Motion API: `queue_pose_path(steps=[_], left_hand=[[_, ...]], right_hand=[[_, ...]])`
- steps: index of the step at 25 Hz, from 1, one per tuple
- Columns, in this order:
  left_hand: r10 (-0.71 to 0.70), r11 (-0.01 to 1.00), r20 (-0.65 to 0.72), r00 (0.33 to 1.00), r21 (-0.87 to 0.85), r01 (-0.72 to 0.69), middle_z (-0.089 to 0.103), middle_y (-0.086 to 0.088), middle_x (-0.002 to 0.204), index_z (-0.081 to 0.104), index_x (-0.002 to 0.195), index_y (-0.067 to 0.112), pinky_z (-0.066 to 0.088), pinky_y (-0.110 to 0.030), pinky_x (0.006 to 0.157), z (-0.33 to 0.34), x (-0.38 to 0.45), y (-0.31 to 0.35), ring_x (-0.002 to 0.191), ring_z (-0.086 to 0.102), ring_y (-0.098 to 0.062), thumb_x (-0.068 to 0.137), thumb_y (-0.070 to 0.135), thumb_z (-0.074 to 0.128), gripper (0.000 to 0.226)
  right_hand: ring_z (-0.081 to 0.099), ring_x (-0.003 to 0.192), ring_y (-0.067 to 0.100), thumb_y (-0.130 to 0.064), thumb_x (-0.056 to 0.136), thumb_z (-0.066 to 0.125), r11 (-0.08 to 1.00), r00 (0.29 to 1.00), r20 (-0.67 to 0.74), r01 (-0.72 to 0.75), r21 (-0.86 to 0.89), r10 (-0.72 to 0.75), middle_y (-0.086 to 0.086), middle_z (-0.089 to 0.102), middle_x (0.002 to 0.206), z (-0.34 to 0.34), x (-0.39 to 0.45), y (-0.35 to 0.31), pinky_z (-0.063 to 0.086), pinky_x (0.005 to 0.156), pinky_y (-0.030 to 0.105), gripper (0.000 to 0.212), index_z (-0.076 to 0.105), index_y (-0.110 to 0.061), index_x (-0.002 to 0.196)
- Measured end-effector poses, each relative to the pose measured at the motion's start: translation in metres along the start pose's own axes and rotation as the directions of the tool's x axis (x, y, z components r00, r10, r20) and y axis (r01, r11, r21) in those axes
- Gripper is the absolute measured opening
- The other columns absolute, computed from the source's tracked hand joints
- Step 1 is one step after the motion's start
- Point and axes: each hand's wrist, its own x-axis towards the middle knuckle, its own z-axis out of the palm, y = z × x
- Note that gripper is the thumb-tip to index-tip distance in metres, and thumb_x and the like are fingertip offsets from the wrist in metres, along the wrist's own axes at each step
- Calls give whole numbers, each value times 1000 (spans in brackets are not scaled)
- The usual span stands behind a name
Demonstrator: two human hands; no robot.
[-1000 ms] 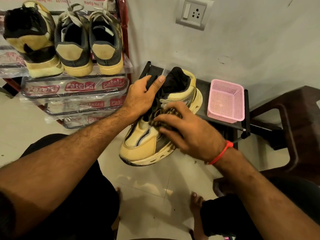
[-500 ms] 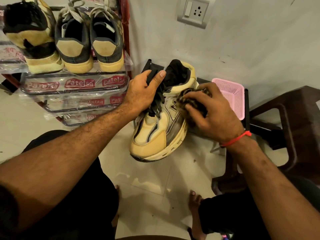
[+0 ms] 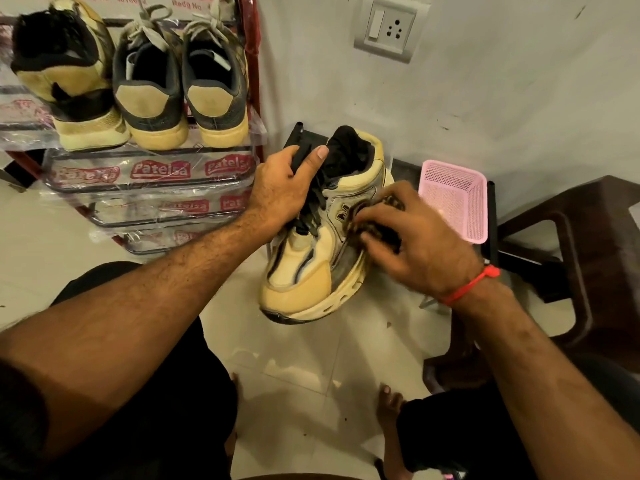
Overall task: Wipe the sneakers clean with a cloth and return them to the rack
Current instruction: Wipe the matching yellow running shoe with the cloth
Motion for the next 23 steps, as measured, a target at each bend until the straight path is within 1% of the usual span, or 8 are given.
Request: queue_pose_path(steps=[4,6,9,11,14,16,19,23], left_hand=[[-8,1000,-45,999,28,9,71,-20,87,67,97,8,57,-53,68,-2,4,-4,79,68,-36,96,58,57,51],[-13,1000,-21,1000,-24,12,71,-21,87,66,98,9,59,-54,65,-5,6,-5,76,69,-37,93,60,59,51],[-33,999,-26,999,-43,31,71,-14,84,67,100,10,60,-49,65,-6,6,-4,73,70,-30,96,56,59,47],[-44,999,-72,996,-17,43,68,-6,80,67,98,9,56,-43,65,-6,8,-5,70,65,-20,98,52,59,44],[-45,999,-103,994,-3,45,63,1,75,67,95,10,49,-32,59,-8,11,-7,66,59,-12,99,50,59,41],[-32,999,-66,997,-9,32,65,-2,76,67,98,9,51,-32,61,-7,10,-6,67,62,-15,98,51,59,43],[-17,1000,-6,1000,-23,17,72,-15,86,67,101,8,61,-50,67,-1,5,-6,75,71,-30,95,57,59,50],[-5,1000,-29,1000,26,6,70,-11,80,67,98,6,59,-46,65,1,5,-6,70,67,-27,96,58,57,52]], right_hand=[[58,103,15,-32,93,63,945,926,263,207,252,-273,3,54,119,9,-12,-34,56,86,31,29,68,-17,117],[58,101,16,-35,92,60,972,973,141,159,170,-184,5,55,118,5,-6,-20,57,85,33,32,69,-17,116],[55,99,18,-38,90,59,997,994,-71,-82,8,82,7,54,116,-6,0,4,58,82,39,37,69,-15,117],[56,98,17,-37,90,60,999,1000,9,-21,45,20,6,54,115,-3,-3,-2,58,81,36,35,69,-15,116],[57,101,15,-38,92,60,962,947,217,195,192,-235,3,54,119,7,-12,-28,57,83,29,34,68,-18,117],[58,101,17,-39,92,58,977,971,154,159,145,-181,5,54,120,6,-8,-23,58,84,31,36,68,-18,120],[55,101,18,-35,92,62,999,999,-41,-26,25,27,9,54,118,-4,1,-3,59,83,39,34,69,-16,120],[56,102,13,-39,94,56,980,971,166,155,125,-175,4,52,121,12,-10,-30,57,84,28,37,66,-18,123]])
